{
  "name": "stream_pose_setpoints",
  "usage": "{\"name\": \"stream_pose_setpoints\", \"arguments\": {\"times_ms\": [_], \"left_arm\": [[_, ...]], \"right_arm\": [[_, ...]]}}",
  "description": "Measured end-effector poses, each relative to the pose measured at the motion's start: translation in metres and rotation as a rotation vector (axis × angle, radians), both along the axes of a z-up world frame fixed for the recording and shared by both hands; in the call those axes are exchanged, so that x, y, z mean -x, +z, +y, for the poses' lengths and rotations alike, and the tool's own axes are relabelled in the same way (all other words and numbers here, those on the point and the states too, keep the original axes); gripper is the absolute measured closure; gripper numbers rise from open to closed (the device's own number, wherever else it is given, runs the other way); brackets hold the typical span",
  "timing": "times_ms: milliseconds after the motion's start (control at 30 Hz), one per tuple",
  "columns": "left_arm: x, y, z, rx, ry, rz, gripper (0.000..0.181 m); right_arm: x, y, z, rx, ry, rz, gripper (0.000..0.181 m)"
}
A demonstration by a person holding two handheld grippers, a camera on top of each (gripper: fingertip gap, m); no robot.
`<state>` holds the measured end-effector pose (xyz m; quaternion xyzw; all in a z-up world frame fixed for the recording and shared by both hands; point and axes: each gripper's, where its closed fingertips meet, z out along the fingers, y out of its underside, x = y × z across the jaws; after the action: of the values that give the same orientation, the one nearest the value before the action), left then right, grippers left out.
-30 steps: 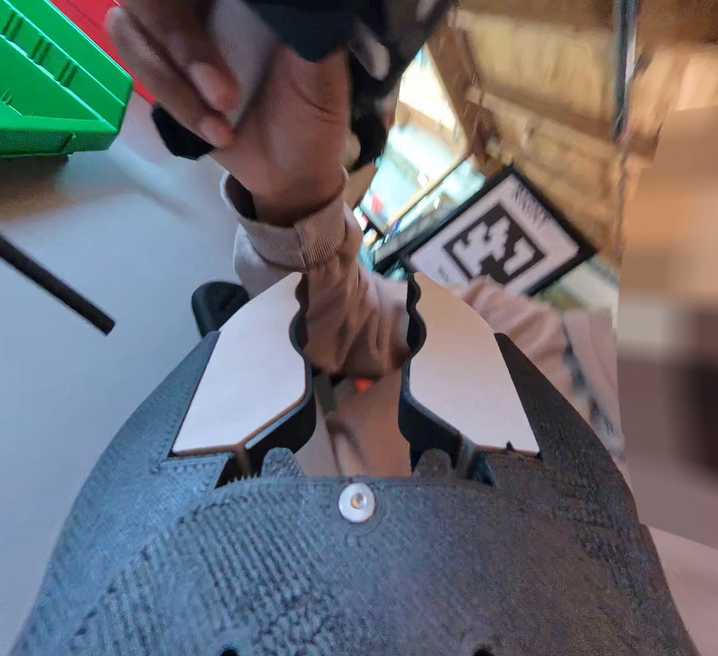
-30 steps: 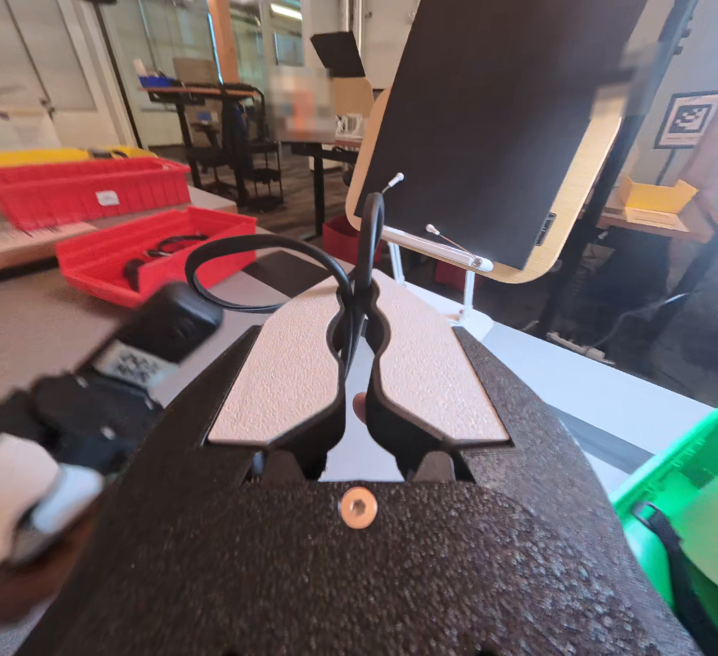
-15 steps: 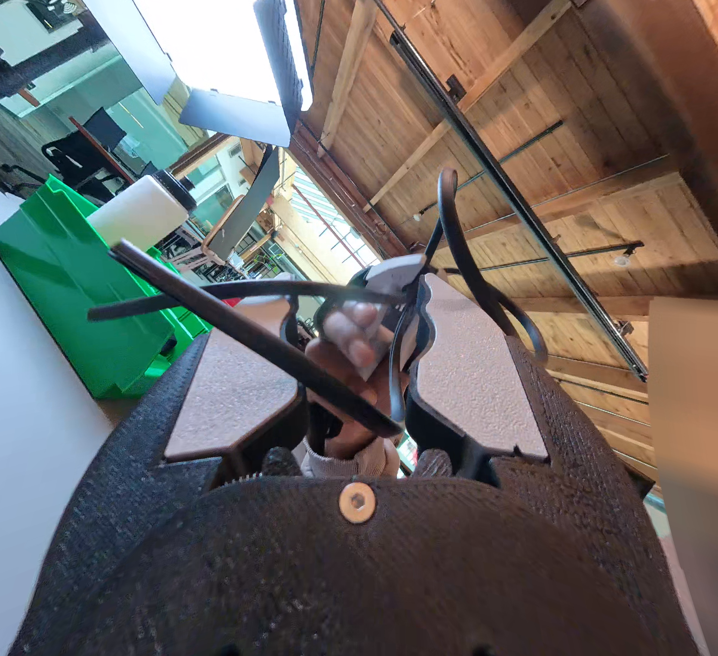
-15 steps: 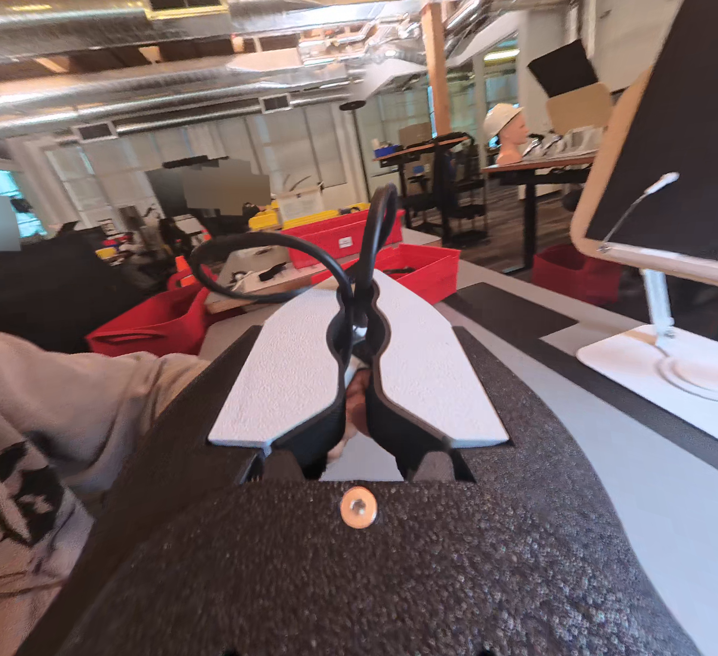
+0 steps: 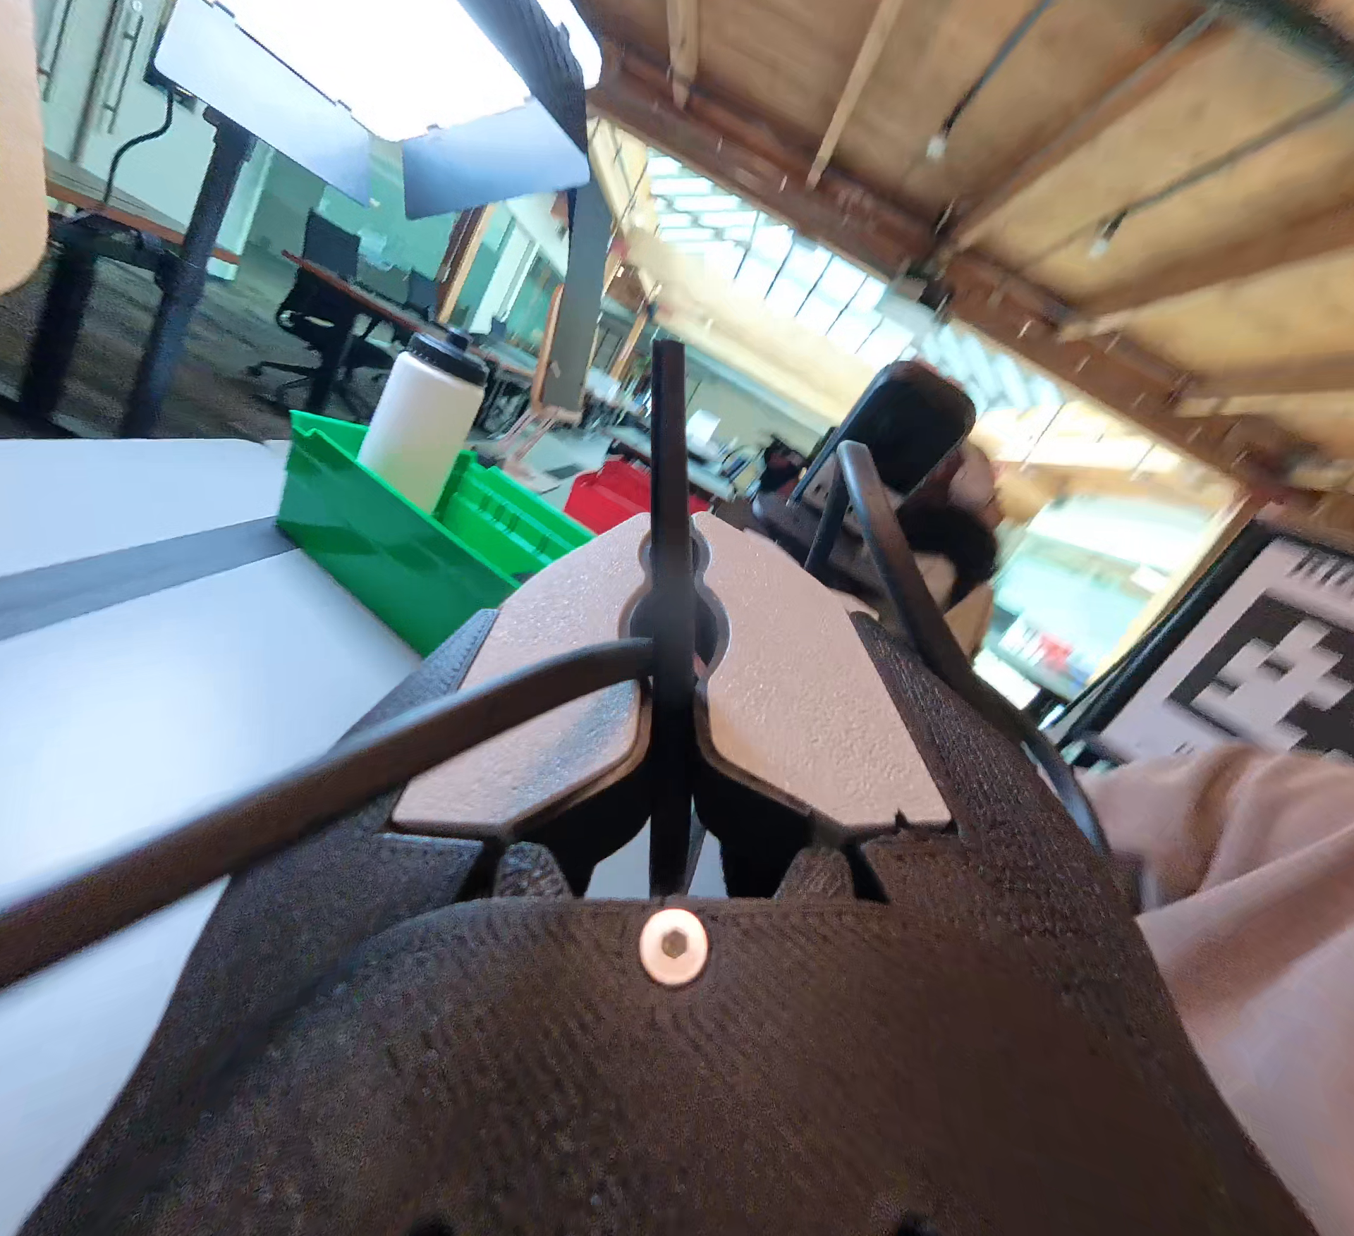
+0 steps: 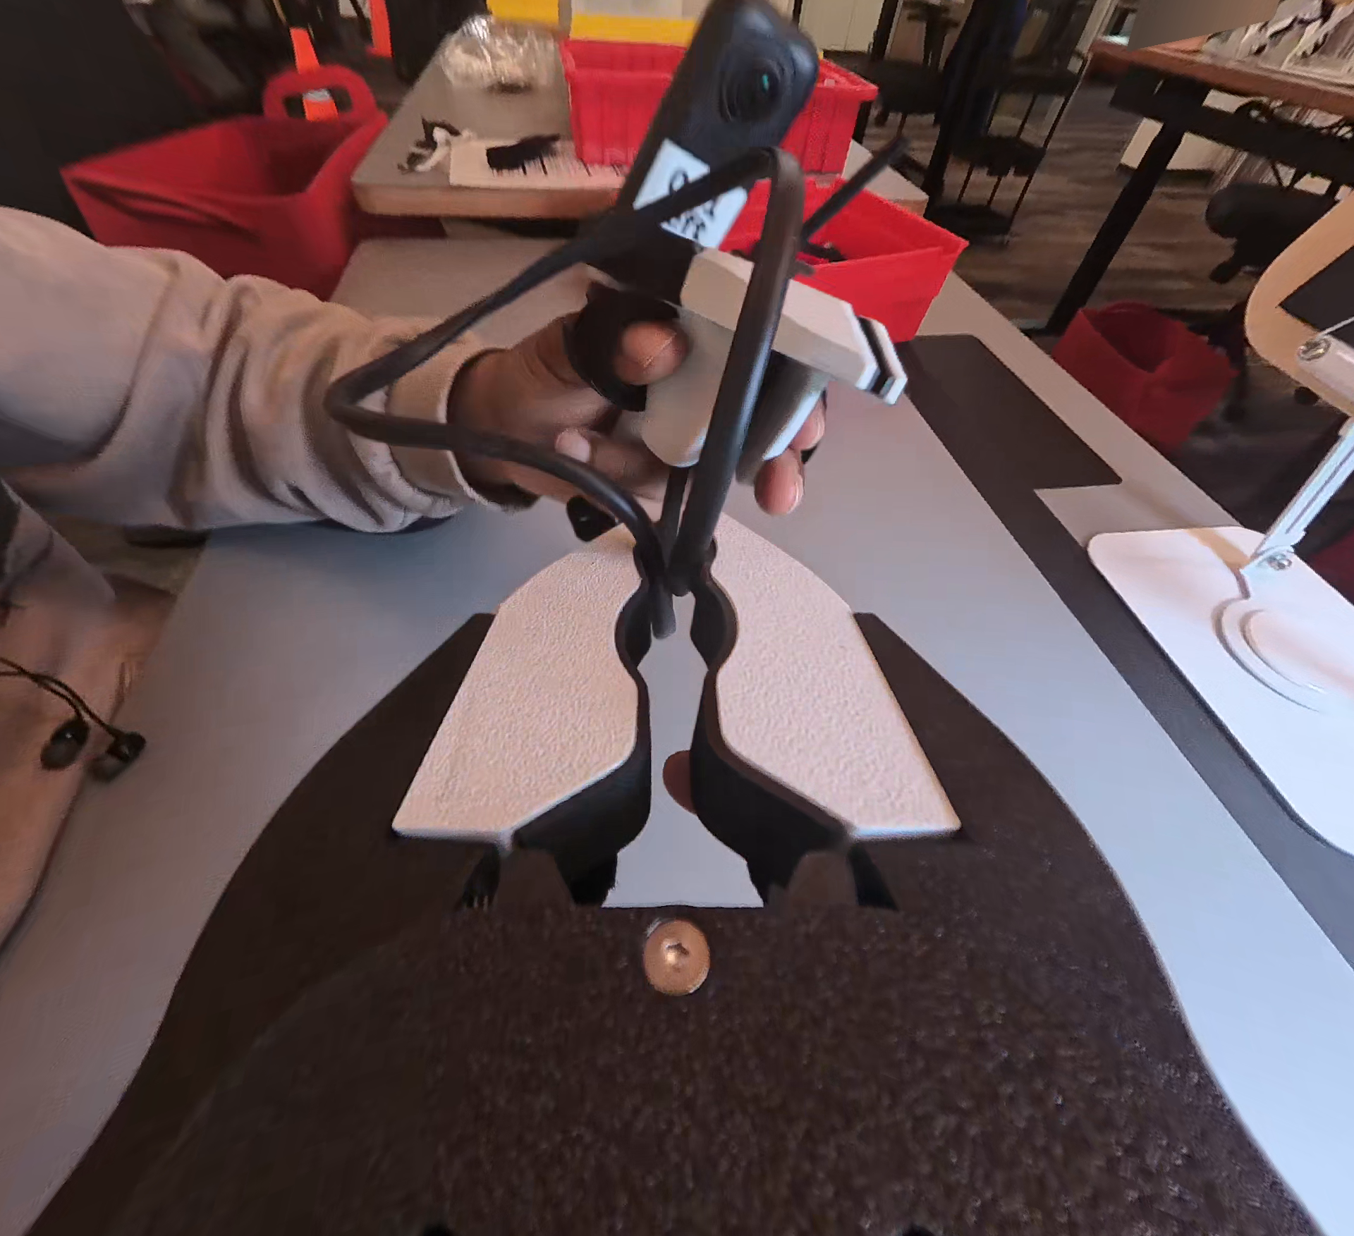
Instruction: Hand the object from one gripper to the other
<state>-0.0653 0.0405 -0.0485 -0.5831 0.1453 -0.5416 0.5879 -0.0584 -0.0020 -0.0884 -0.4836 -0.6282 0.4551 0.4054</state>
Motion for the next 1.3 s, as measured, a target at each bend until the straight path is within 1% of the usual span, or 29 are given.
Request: {"name": "stream_pose_setpoints", "arguments": {"times_ms": [100, 200, 333, 433, 533, 600, 667, 700, 767, 900, 967, 1067, 1100, 1133, 1200, 1233, 1267, 1300], "left_arm": [[-0.008, -0.008, -0.004, -0.099, 0.05, 0.261, 0.177], [-0.007, -0.009, -0.007, -0.188, 0.113, 0.459, 0.178], [0.001, -0.012, -0.006, -0.259, 0.183, 0.67, 0.178], [0.004, -0.017, -0.007, -0.291, 0.194, 0.775, 0.178], [-0.004, -0.016, -0.014, -0.302, 0.139, 0.761, 0.176], [-0.011, -0.017, -0.019, -0.311, 0.1, 0.752, 0.176], [-0.019, -0.015, -0.025, -0.325, 0.065, 0.736, 0.176], [-0.022, -0.014, -0.029, -0.327, 0.042, 0.725, 0.178], [-0.029, -0.009, -0.037, -0.339, -0.001, 0.694, 0.176], [-0.042, 0.004, -0.058, -0.355, -0.112, 0.587, 0.178], [-0.048, 0.011, -0.068, -0.359, -0.176, 0.531, 0.178], [-0.051, 0.021, -0.085, -0.365, -0.277, 0.444, 0.178], [-0.051, 0.026, -0.089, -0.368, -0.3, 0.411, 0.177], [-0.051, 0.03, -0.092, -0.369, -0.319, 0.38, 0.178], [-0.051, 0.036, -0.099, -0.363, -0.368, 0.322, 0.177], [-0.051, 0.038, -0.101, -0.363, -0.385, 0.3, 0.178], [-0.051, 0.04, -0.104, -0.367, -0.398, 0.283, 0.178], [-0.052, 0.041, -0.105, -0.367, -0.41, 0.272, 0.178]], "right_arm": [[-0.004, -0.006, 0.003, -0.019, 0.004, -0.038, 0.173], [-0.01, -0.014, 0.006, -0.074, -0.003, -0.094, 0.169], [-0.015, -0.016, 0.012, -0.13, -0.025, -0.128, 0.161], [-0.021, -0.015, 0.016, -0.166, -0.047, -0.152, 0.153], [-0.019, -0.013, 0.016, -0.204, -0.066, -0.142, 0.146], [-0.012, -0.018, 0.01, -0.229, -0.057, -0.156, 0.133], [-0.003, -0.03, 0.002, -0.257, -0.035, -0.188, 0.119], [0.001, -0.034, -0.002, -0.265, -0.029, -0.194, 0.115], [0.012, -0.038, -0.007, -0.275, -0.025, -0.162, 0.114], [0.027, -0.044, -0.02, -0.217, 0.008, -0.099, 0.117], [0.031, -0.046, -0.025, -0.233, 0.02, -0.086, 0.133], [0.03, -0.037, -0.035, -0.175, 0.071, -0.023, 0.158], [0.029, -0.035, -0.038, -0.151, 0.087, -0.018, 0.162], [0.028, -0.034, -0.038, -0.139, 0.094, -0.013, 0.169], [0.027, -0.031, -0.037, -0.146, 0.093, 0.016, 0.181], [0.026, -0.03, -0.04, -0.147, 0.114, 0.026, 0.181], [0.025, -0.029, -0.047, -0.146, 0.146, 0.03, 0.174], [0.025, -0.03, -0.052, -0.14, 0.165, 0.012, 0.154]]}}
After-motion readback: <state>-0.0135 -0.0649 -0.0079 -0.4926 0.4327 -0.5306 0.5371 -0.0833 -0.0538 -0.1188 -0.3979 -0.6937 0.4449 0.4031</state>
